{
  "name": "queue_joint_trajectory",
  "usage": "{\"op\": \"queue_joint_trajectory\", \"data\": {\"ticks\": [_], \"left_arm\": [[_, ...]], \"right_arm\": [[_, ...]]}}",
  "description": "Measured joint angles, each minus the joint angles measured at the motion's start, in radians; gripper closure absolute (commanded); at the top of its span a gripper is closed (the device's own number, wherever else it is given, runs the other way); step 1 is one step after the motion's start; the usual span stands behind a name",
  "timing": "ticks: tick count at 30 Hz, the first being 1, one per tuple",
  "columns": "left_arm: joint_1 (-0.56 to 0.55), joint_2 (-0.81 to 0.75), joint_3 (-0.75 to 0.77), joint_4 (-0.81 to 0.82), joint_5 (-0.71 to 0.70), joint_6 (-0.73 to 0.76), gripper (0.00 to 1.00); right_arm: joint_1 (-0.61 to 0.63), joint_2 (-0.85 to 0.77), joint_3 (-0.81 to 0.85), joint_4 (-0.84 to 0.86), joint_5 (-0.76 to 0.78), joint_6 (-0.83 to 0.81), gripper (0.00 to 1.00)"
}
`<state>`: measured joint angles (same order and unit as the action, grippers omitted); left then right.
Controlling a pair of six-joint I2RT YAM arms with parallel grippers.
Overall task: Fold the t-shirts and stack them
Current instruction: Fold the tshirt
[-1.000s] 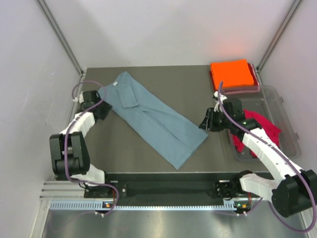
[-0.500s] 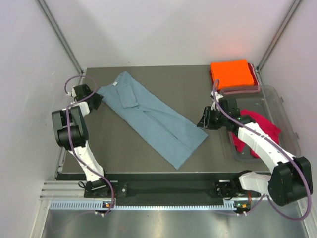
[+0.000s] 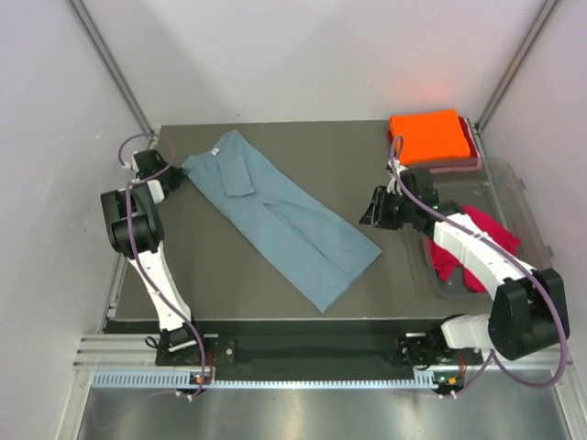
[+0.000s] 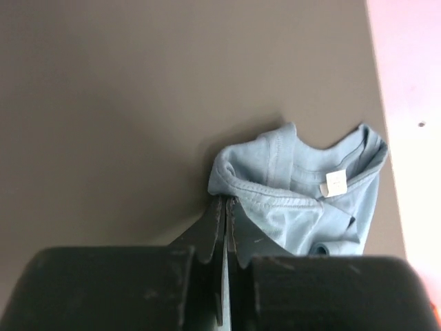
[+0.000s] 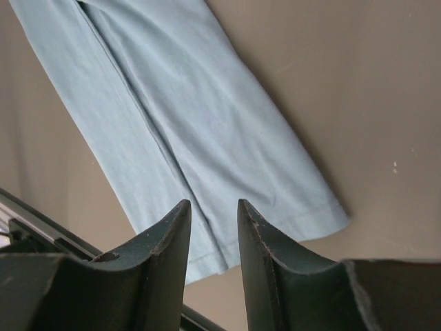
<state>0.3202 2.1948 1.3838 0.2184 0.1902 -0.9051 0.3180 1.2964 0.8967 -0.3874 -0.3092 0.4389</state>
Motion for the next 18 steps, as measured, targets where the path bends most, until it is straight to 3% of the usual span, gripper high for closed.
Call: {"op": "queue_joint_trajectory", "data": {"ticks": [11, 14, 15, 18], "left_arm": [[0.002, 0.299, 0.443, -0.009, 0.062, -0.014, 1.0], [0.002, 0.384, 0.563, -0.001, 0.117, -0.034, 0.86], [0.003, 0.4, 0.588, 0.0, 0.14, -0.039, 0.73], [0.004, 0.371, 0.536, 0.032, 0.156, -0.057, 0.57]], "right_arm": [[0.0, 0.149, 0.035, 0.059, 0.02, 0.004, 0.66], [0.0, 0.204, 0.042, 0.061, 0.016, -0.029, 0.66], [0.0, 0.217, 0.042, 0.057, 0.013, -0.04, 0.66], [0.0, 0.237, 0.04, 0.051, 0.002, -0.071, 0.65]]}}
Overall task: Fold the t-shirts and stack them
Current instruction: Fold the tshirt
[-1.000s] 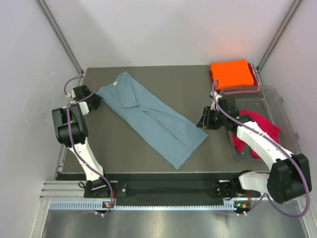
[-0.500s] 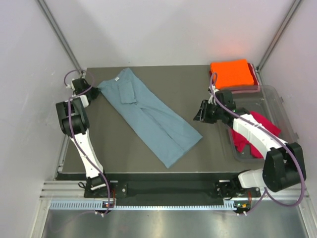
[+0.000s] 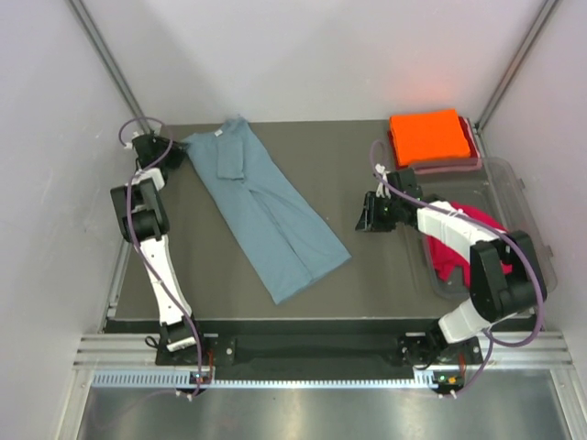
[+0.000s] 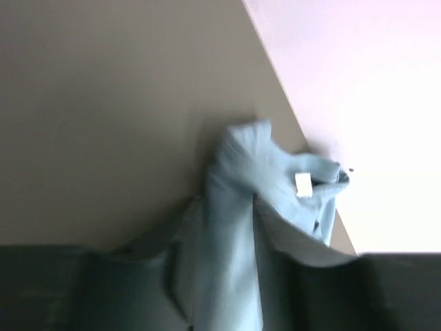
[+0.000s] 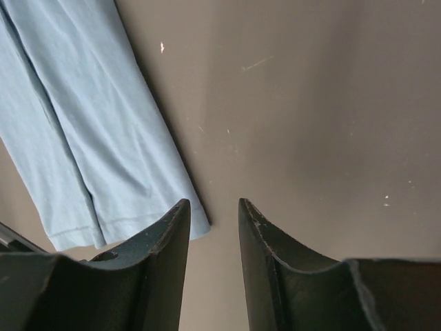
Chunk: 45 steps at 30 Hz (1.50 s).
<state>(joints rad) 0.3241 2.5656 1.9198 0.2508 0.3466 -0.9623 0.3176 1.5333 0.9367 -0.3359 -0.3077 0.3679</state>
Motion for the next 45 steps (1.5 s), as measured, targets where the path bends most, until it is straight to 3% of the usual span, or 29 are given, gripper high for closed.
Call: {"op": "queue_joint_trajectory", "data": {"ticks": [4, 7, 13, 22, 30, 35, 37, 39, 45], "left_arm": [[0.007, -0.138, -0.169, -0.036, -0.046, 0.022, 0.5], [0.017, -0.236, -0.271, -0.113, -0.087, 0.045, 0.49], [0.017, -0.555, -0.633, -0.21, -0.123, 0.072, 0.5], [-0.129, -0.909, -1.027, -0.309, -0.032, 0.172, 0.5], [-0.259, -1.053, -1.067, -0.502, -0.009, 0.241, 0.51], [-0.446, -1.21, -1.101, -0.6, -0.035, 0.258, 0.51], [-0.494, -1.278, -1.122, -0.629, -0.035, 0.259, 0.51], [-0.503, -1.329, -1.135, -0.661, -0.058, 0.265, 0.51], [-0.472, -1.319, -1.133, -0.709, -0.128, 0.296, 0.52]], "right_arm": [[0.0, 0.008, 0.0, -0.006, -0.02, -0.028, 0.63], [0.0, 0.039, 0.0, -0.008, -0.051, -0.04, 0.63], [0.0, 0.125, 0.0, -0.005, -0.115, -0.052, 0.63], [0.001, 0.145, -0.035, 0.037, -0.203, -0.058, 0.63], [0.012, 0.188, -0.052, 0.075, -0.274, -0.058, 0.65], [0.031, 0.194, -0.057, 0.091, -0.27, -0.06, 0.81], [0.039, 0.191, -0.076, 0.109, -0.27, -0.056, 0.94], [0.042, 0.183, -0.097, 0.126, -0.267, -0.047, 1.0], [0.089, 0.135, -0.159, 0.195, -0.222, 0.01, 1.0]]}}
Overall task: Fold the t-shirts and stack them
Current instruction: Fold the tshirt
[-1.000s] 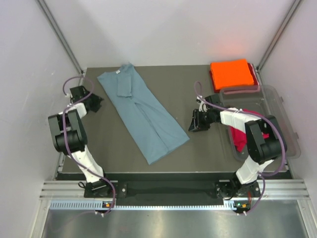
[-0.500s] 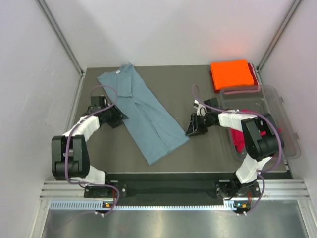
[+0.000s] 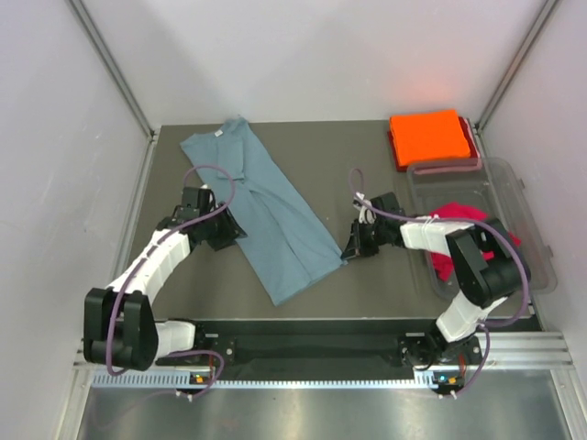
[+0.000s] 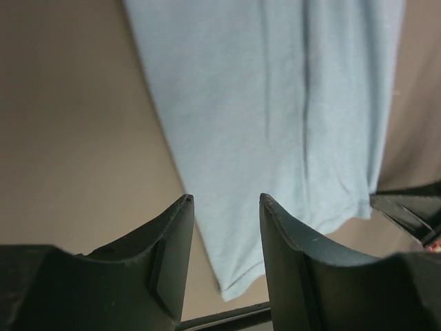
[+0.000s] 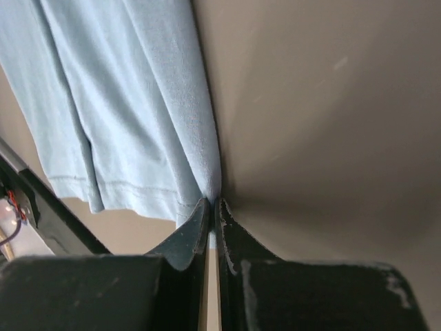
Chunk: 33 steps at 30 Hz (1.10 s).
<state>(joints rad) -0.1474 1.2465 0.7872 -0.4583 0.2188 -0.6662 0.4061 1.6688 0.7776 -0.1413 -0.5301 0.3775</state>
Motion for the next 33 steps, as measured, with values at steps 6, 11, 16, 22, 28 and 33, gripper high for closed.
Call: {"op": "queue_joint_trajectory", "data": {"ticks": [6, 11, 16, 22, 28, 33], "left_arm": [[0.069, 0.068, 0.066, -0.045, -0.029, 0.043, 0.51], [0.148, 0.166, 0.158, -0.04, -0.052, 0.063, 0.49], [0.178, 0.259, 0.2, -0.016, -0.064, 0.076, 0.49], [0.265, 0.393, 0.244, 0.041, -0.039, 0.058, 0.5], [0.33, 0.578, 0.4, 0.136, -0.011, 0.036, 0.54], [0.335, 0.695, 0.488, 0.204, 0.025, 0.029, 0.57]], "right_arm": [[0.109, -0.105, -0.125, 0.077, 0.07, 0.087, 1.0], [0.147, -0.174, -0.171, 0.068, 0.147, 0.116, 1.0], [0.15, -0.209, -0.202, 0.072, 0.166, 0.141, 1.0], [0.196, -0.247, -0.248, 0.103, 0.179, 0.191, 1.0], [0.227, -0.283, -0.279, 0.1, 0.2, 0.231, 1.0], [0.229, -0.303, -0.293, 0.096, 0.21, 0.26, 1.0]]}}
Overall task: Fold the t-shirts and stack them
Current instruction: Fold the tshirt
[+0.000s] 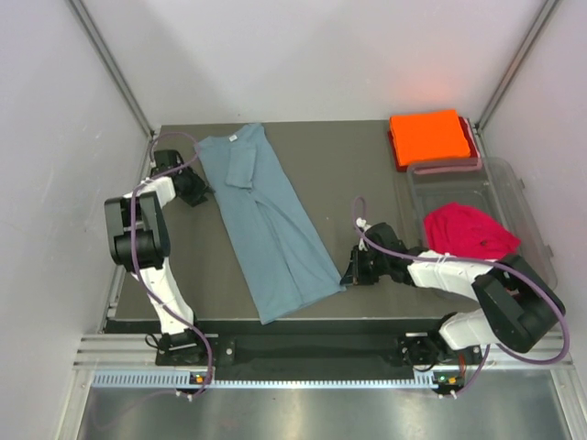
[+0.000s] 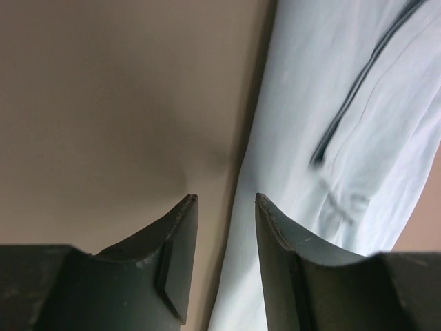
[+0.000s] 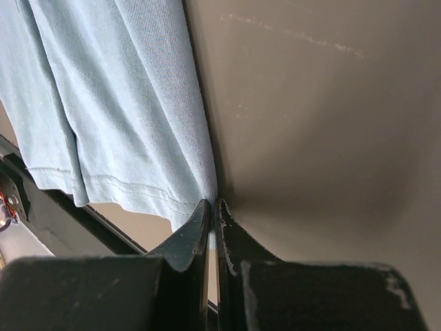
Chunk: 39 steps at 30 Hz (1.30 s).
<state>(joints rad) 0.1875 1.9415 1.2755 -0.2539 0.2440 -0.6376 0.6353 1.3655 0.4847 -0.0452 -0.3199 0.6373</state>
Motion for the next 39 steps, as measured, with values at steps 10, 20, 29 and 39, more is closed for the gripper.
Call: {"op": "queue_joint_trajectory", "data": {"ticks": [10, 20, 29, 39], "left_arm": [[0.0, 0.163, 0.121, 0.13, 0.096, -0.034, 0.87], [-0.007, 0.351, 0.4, 0.085, 0.158, -0.021, 0.95], [-0.007, 0.346, 0.46, 0.004, 0.066, 0.021, 0.53], [-0.052, -0.22, -0.092, -0.19, -0.113, 0.062, 0.54]], "right_arm": [[0.006, -0.007, -0.022, 0.034, 0.005, 0.093, 1.0], [0.094, -0.013, -0.052, 0.137, 0.037, 0.304, 0.99], [0.213, 0.018, -0.01, 0.181, 0.112, 0.445, 1.0], [0.225, 0.034, -0.02, 0.198, 0.146, 0.463, 1.0]]}}
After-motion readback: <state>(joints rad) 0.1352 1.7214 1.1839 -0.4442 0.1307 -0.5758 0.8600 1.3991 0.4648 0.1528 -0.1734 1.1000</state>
